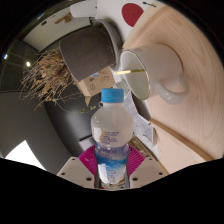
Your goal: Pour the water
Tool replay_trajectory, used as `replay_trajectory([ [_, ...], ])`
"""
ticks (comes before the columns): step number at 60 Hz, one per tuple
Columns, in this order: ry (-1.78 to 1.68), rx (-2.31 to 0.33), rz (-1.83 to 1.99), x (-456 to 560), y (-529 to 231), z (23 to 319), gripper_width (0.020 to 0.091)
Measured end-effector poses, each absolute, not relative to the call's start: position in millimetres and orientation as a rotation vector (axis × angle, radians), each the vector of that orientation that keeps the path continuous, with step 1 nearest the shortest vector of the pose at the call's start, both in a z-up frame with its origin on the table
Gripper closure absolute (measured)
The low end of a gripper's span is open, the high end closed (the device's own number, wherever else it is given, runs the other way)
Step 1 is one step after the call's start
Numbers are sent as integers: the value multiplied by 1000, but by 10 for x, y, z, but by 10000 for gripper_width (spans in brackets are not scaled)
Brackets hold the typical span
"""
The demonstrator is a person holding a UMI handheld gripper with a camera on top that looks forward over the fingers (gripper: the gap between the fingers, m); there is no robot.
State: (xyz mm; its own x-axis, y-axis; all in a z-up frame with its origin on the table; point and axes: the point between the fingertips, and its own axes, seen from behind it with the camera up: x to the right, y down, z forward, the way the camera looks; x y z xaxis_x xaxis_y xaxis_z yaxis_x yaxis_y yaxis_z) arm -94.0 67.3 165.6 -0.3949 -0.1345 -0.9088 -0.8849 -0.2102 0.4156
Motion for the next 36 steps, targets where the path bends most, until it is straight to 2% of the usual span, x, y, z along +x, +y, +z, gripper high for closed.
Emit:
replay_trajectory([
  [9, 1507, -1202, 1696, -837, 714, 1571, 764],
  [20, 1477, -1254, 1676, -822, 698, 1618, 765],
  [29, 1196, -1468, 1475, -794, 643, 1937, 766],
  [36, 813, -1634, 1115, -523, 632, 2294, 762],
])
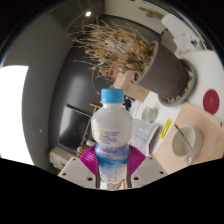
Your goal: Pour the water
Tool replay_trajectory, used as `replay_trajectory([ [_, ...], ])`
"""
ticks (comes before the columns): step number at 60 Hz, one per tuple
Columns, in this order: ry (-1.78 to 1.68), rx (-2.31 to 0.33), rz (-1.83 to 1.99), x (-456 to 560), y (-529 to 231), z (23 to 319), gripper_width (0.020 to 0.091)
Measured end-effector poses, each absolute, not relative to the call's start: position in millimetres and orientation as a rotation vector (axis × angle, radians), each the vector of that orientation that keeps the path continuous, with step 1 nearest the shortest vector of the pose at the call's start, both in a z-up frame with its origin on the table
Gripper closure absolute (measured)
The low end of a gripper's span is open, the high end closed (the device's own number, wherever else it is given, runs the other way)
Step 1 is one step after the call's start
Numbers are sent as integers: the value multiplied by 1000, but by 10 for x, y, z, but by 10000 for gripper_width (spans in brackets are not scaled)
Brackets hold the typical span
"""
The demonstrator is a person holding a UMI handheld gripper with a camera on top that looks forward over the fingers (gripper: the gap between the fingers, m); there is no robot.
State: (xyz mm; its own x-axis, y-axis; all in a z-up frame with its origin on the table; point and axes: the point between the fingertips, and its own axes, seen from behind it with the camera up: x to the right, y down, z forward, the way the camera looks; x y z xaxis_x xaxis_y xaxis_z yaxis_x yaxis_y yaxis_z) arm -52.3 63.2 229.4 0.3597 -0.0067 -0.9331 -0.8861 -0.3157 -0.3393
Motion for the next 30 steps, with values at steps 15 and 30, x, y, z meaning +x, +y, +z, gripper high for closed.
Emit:
replay_trajectory([
  [15, 244, -1685, 312, 741, 604, 2667, 760],
  [30, 12, -1807, -109, 1787, 596, 1683, 760],
])
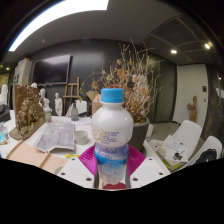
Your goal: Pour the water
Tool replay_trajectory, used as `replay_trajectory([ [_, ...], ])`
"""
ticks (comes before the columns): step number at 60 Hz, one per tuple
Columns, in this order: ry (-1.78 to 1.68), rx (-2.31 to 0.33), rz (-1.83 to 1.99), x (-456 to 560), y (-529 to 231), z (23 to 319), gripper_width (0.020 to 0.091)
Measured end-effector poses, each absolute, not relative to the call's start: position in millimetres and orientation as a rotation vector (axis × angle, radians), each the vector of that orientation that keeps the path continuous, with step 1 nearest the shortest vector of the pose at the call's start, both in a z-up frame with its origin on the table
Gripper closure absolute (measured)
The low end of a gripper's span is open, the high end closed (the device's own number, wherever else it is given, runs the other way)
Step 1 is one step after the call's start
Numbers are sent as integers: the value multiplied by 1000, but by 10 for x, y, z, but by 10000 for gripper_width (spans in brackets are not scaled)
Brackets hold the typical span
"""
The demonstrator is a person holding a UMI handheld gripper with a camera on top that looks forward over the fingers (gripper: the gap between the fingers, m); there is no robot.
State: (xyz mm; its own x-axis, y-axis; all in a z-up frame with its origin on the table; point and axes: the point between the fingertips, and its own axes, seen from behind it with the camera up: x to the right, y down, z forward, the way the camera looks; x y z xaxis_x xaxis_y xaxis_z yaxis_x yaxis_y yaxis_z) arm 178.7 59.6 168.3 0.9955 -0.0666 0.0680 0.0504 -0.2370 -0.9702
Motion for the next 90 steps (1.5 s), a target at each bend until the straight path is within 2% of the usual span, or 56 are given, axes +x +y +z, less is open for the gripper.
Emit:
replay_trajectory([
  [10, 40, -1881, -103, 1995, 561, 1039, 759],
  [26, 59, -1931, -75, 1995, 552, 568, 747],
  [33, 75, -1909, -77, 1984, 541, 552, 690],
  [40, 106, -1933, -72, 2020, 491, 550, 587],
  [41, 114, -1938, -72, 2029, 494, 542, 553],
  [46, 154, -1976, -59, 2003, 371, 606, 254],
  [47, 167, -1983, -60, 2006, 338, 629, 235],
  [49, 185, -1990, -53, 1982, 275, 702, 258],
  [61, 256, -2007, -71, 1645, -338, 1211, 249],
  [76, 192, -2055, -131, 755, -1580, 1889, 246],
  [84, 157, -2099, -111, 238, -2222, 2103, 243],
  [90, 136, -2131, -80, -111, -2596, 2150, 246],
])
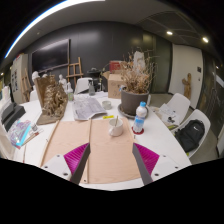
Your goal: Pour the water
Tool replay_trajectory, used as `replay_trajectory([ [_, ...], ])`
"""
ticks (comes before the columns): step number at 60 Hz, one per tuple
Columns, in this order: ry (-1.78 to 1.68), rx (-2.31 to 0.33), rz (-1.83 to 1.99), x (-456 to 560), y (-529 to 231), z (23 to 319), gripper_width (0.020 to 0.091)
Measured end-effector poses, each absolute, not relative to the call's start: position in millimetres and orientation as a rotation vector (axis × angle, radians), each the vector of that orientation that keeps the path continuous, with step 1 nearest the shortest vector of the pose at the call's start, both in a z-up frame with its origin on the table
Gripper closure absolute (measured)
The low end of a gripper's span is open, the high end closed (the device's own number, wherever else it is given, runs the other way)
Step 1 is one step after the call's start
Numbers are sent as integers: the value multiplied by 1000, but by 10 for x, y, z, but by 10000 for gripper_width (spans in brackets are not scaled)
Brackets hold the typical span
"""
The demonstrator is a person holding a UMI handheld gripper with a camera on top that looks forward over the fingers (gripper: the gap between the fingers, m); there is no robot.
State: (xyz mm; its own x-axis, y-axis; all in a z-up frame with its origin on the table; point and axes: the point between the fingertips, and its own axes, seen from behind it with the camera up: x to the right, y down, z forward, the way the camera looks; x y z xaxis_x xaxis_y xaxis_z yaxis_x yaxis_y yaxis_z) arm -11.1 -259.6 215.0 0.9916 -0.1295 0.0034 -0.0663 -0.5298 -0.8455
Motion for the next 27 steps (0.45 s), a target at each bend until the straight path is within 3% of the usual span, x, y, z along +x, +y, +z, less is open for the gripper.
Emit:
replay_trajectory([
  [27, 71, -2169, -93, -542, -3157, 2025, 247],
])
